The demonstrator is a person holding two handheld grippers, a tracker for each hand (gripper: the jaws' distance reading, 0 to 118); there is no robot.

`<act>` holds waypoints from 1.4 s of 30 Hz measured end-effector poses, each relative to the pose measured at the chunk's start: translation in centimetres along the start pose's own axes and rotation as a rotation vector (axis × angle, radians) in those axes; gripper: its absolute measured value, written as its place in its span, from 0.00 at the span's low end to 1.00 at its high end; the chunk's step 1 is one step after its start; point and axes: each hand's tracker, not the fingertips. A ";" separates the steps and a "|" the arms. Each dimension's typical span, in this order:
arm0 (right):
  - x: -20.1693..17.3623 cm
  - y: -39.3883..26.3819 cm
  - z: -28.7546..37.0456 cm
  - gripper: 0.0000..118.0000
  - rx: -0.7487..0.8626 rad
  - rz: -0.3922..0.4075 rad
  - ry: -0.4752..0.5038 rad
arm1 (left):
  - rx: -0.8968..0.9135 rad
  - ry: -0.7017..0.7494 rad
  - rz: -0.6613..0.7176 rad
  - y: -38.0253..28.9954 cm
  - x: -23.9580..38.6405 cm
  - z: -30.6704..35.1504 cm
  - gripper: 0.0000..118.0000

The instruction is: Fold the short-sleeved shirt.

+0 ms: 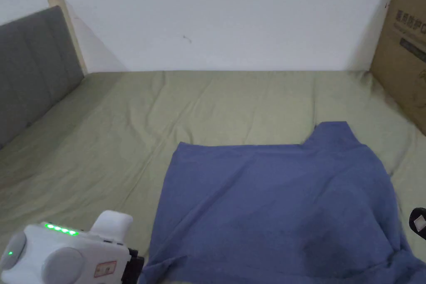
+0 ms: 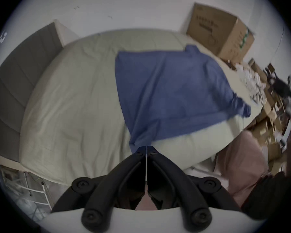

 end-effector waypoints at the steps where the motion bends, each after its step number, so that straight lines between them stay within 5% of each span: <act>1: 0.1 -0.3 0.0 0.00 -0.014 -0.007 0.007 | -0.004 0.003 0.021 -0.1 -0.3 -1.1 0.02; 5: 0.2 -1.1 0.0 0.00 -0.055 -0.037 0.012 | -0.012 -0.035 0.147 -0.8 -1.3 -4.7 0.92; 6: 0.2 -1.2 0.1 0.00 -0.058 -0.038 0.014 | -0.008 -0.023 0.153 -0.6 -1.4 -5.6 0.93; 14: 0.6 -2.0 -0.3 0.00 -0.101 -0.010 0.005 | -0.175 0.109 0.054 0.9 -0.4 -12.0 0.85; 19: 2.7 -2.0 0.0 0.00 -0.081 -0.015 -0.084 | -0.087 0.139 -0.135 0.0 2.7 -9.0 0.28; 20: 3.9 -2.0 -0.1 0.00 -0.083 -0.038 -0.107 | -0.092 0.171 -0.183 -0.3 3.3 -8.8 0.05; 26: 9.5 -2.8 -3.2 0.00 -0.327 -0.079 -0.175 | 0.029 0.074 -0.148 -0.1 4.0 -5.5 0.05; 27: 10.1 -3.2 -3.8 0.06 -0.372 -0.073 -0.157 | 0.052 0.058 -0.123 0.2 3.8 -5.2 0.05; 28: 10.4 -3.6 -4.4 0.29 -0.405 -0.058 -0.141 | 0.074 0.046 -0.097 0.2 3.6 -4.7 0.05; 29: 10.8 -4.1 -5.2 0.78 -0.457 -0.048 -0.142 | 0.099 0.035 -0.062 0.2 3.4 -4.2 0.05; 30: 11.1 -4.7 -5.9 1.00 -0.505 -0.047 -0.136 | 0.115 0.020 -0.029 0.2 3.1 -3.8 0.05; 37: 12.4 -7.6 -10.0 0.94 -0.675 0.078 -0.319 | 0.143 -0.030 0.129 0.1 1.4 -2.7 0.05; 38: 12.2 -7.7 -9.9 0.81 -0.672 0.103 -0.312 | 0.127 -0.010 0.121 -0.1 1.3 -2.9 0.05; 41: 11.5 -7.5 -9.5 0.13 -0.682 0.105 -0.206 | 0.102 0.006 0.118 -0.5 1.1 -3.3 0.05; 42: 11.0 -7.5 -9.3 0.13 -0.674 0.103 -0.177 | 0.097 -0.001 0.130 -0.6 0.9 -3.3 0.05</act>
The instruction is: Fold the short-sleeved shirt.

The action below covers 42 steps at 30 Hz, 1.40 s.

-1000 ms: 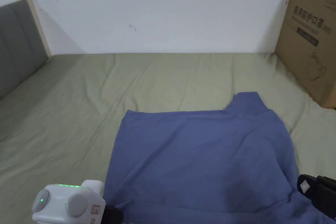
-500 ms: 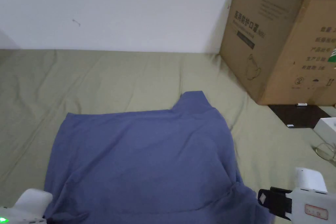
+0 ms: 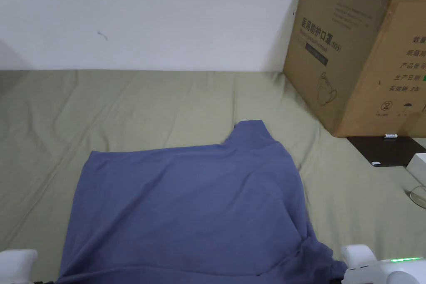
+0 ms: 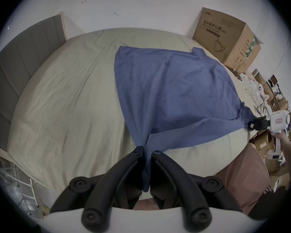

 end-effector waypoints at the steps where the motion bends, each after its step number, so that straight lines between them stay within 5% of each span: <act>1: -0.4 -0.2 0.3 0.12 0.015 0.021 -0.050 | 0.001 -0.005 0.011 0.1 0.2 0.2 0.05; 3: -0.8 0.1 0.8 0.09 0.024 0.053 -0.071 | 0.006 -0.011 0.036 0.0 -0.1 0.3 0.05; 12: 1.9 -1.4 6.5 0.07 0.118 -0.078 0.052 | 0.019 -0.013 0.004 -0.3 -0.5 2.6 0.05; 23: -0.4 -4.4 11.2 0.07 0.096 -0.072 0.045 | -0.047 -0.009 -0.030 -2.3 -0.5 6.7 0.05; 33: -1.3 10.1 8.2 0.07 0.085 -0.041 0.041 | -0.140 -0.041 0.060 6.9 -3.5 -0.9 0.05; 38: -0.2 17.2 1.0 0.07 -0.038 -0.180 0.045 | -0.244 0.007 0.112 11.2 -4.3 -7.3 0.05; 40: -0.6 18.3 -1.7 0.11 -0.053 -0.188 -0.001 | -0.193 -0.014 0.192 12.0 -4.7 -8.6 0.16; 41: -1.0 18.3 -2.5 0.18 -0.036 -0.193 -0.016 | -0.155 -0.034 0.234 12.0 -4.8 -8.7 0.44; 42: -0.2 18.4 -3.5 0.22 0.007 -0.208 -0.052 | -0.111 -0.051 0.281 12.1 -5.0 -8.6 0.44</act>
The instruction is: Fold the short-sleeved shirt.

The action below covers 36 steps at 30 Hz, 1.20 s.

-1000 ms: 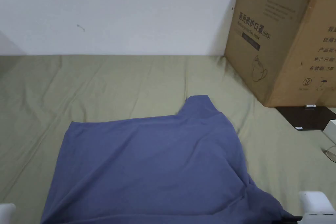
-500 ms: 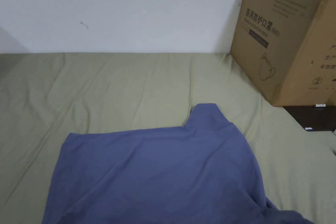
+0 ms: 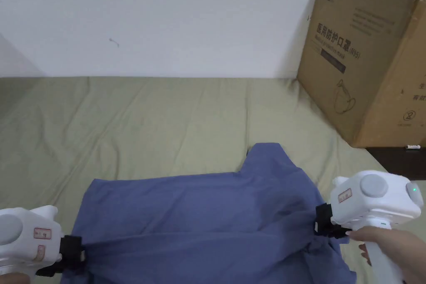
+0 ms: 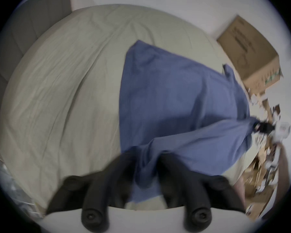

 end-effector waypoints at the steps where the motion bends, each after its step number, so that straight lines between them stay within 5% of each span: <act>1: 0.0 -0.4 0.0 0.22 0.071 -0.042 -0.015 | 0.041 -0.033 0.036 -0.1 -0.1 0.4 0.53; 3: 0.2 -1.6 0.8 0.54 0.203 -0.127 0.061 | 0.147 -0.142 0.069 -0.9 -0.4 1.7 0.87; 5: 0.8 -3.6 2.5 0.92 0.319 -0.190 0.174 | 0.246 -0.190 0.058 -2.0 -0.3 3.3 0.92; 9: 1.1 -8.2 7.3 0.97 0.526 -0.219 0.280 | 0.491 -0.152 -0.064 -6.2 0.7 7.7 0.92; 13: -0.3 -13.6 11.9 0.96 0.696 -0.079 0.282 | 0.733 -0.027 -0.148 -12.0 2.3 11.9 0.86; 14: -0.8 -15.0 12.8 0.93 0.757 -0.056 0.269 | 0.769 0.018 -0.158 -13.2 2.8 12.8 0.67; 15: -1.2 -16.1 13.5 0.86 0.790 -0.047 0.255 | 0.774 0.065 -0.167 -13.7 2.6 12.9 0.37; 16: -2.1 -16.8 14.2 0.67 0.792 -0.043 0.227 | 0.754 0.098 -0.180 -13.9 3.0 13.1 0.01; 17: -2.4 -17.1 14.4 0.17 0.778 -0.032 0.227 | 0.685 0.137 -0.191 -13.7 3.4 12.9 0.00; 18: -2.7 -17.0 14.4 0.00 0.754 -0.013 0.214 | 0.603 0.135 -0.203 -13.4 3.6 13.1 0.00; 24: -2.6 -16.4 13.4 0.00 0.652 -0.093 0.264 | 0.124 0.147 -0.140 -8.5 1.6 7.5 0.00; 25: -2.5 -16.5 13.2 0.00 0.637 -0.107 0.278 | 0.090 0.122 -0.129 -8.1 0.8 6.2 0.02; 28: -2.5 -16.8 13.2 0.00 0.610 -0.102 0.289 | 0.080 0.162 -0.036 -7.4 -0.5 2.8 0.96; 31: -2.7 -17.1 13.0 0.00 0.591 -0.073 0.265 | 0.139 0.095 -0.096 -7.3 -0.6 0.5 0.98; 34: -2.7 -17.1 13.0 0.00 0.577 -0.056 0.253 | -0.017 0.284 -0.230 -7.1 0.4 -4.2 0.97; 36: -2.4 -16.8 13.2 0.00 0.568 -0.059 0.249 | -0.014 0.262 -0.211 -7.8 -0.3 -5.7 1.00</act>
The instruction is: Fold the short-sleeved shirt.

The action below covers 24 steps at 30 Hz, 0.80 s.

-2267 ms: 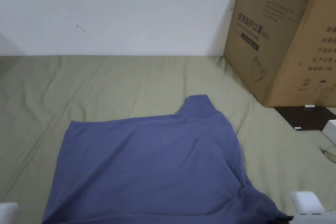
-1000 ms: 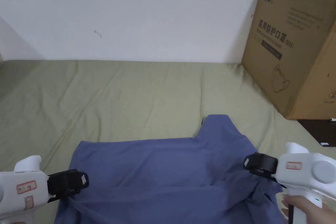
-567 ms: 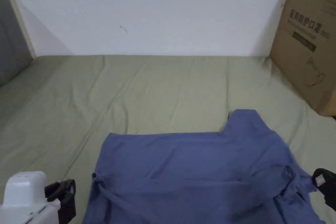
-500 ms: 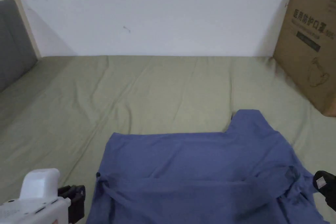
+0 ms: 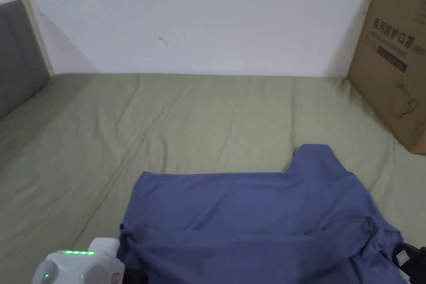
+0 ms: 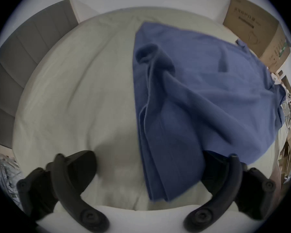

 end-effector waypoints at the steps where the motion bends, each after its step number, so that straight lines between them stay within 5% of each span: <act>1: 0.0 0.1 0.0 0.00 -0.001 -0.001 -0.002 | 0.012 -0.022 0.057 0.2 -0.3 -0.1 1.00; 4: 1.5 0.4 0.1 0.00 0.013 0.012 -0.031 | -0.019 -0.001 0.036 0.7 0.2 0.8 1.00; 6: 2.9 0.6 -0.3 0.00 0.015 0.020 -0.089 | 0.034 -0.020 -0.028 0.5 0.6 2.4 0.84; 7: 3.9 0.6 -0.6 0.00 0.006 0.010 -0.127 | 0.066 -0.026 -0.058 -0.2 1.1 4.1 0.70; 9: 6.0 0.6 -1.1 0.00 -0.030 -0.027 -0.152 | 0.104 -0.097 -0.086 -0.6 1.6 5.4 0.16; 10: 6.7 0.7 -1.6 0.00 -0.060 -0.034 -0.167 | 0.114 -0.116 -0.081 -0.6 1.7 5.6 0.05; 13: 9.3 1.2 -4.2 0.04 -0.190 -0.074 -0.144 | 0.142 -0.199 -0.004 -0.6 1.0 6.9 0.05; 16: 11.0 1.5 -7.4 0.98 -0.311 -0.095 -0.176 | 0.192 -0.177 0.030 -0.3 0.1 8.1 0.05; 24: 13.2 -0.5 -14.8 0.97 -0.533 -0.101 -0.234 | 0.219 -0.155 0.051 -1.4 -0.1 10.0 0.05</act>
